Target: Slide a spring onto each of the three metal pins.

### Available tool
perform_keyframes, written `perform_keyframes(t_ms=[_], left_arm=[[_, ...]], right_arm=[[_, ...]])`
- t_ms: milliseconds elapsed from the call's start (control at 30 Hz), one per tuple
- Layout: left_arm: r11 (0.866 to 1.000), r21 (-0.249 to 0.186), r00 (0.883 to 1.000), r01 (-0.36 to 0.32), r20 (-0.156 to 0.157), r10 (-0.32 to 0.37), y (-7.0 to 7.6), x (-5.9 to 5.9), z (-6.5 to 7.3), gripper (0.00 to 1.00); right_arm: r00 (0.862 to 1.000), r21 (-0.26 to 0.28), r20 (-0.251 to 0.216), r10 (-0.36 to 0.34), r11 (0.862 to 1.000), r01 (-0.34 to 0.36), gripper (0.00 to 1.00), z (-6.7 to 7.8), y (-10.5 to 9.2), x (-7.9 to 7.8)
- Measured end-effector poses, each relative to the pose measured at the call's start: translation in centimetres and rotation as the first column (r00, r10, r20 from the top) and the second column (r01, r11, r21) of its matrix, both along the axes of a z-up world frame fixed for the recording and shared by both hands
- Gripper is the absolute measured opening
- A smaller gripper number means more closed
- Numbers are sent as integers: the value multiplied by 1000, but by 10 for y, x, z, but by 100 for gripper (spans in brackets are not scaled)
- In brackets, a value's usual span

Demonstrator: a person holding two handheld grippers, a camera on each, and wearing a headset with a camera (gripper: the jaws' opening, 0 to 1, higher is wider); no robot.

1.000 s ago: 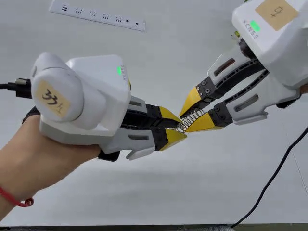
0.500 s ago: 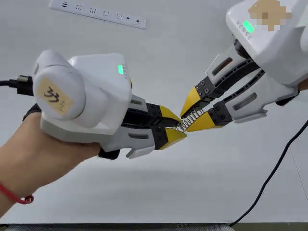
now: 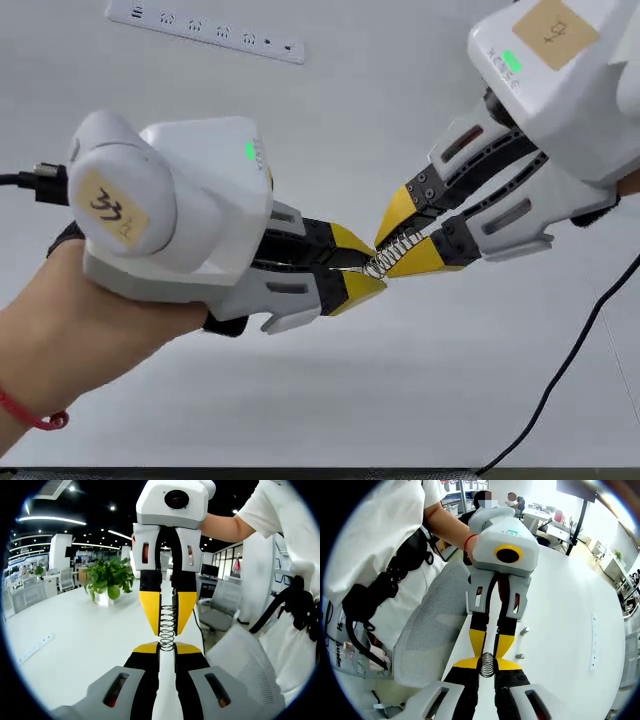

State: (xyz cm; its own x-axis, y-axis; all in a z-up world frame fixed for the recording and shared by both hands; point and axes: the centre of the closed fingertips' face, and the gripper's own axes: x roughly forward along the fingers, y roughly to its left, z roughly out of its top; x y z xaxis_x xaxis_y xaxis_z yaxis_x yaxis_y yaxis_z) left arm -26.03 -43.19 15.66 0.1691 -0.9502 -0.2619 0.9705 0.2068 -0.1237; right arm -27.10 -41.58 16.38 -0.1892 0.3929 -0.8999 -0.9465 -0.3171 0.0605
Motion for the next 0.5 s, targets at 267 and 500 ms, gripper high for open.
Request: perform_keyframes(t_ms=[267, 500], left_arm=[[1000, -7, 1000, -7, 1, 7, 6, 0, 1, 10], [998, 9, 998, -61, 11, 61, 31, 4, -2, 14]], right_arm=[[1000, 7, 0, -27, 1000, 27, 7, 3, 1, 3], [996, 22, 16, -92, 996, 92, 7, 9, -9, 16]])
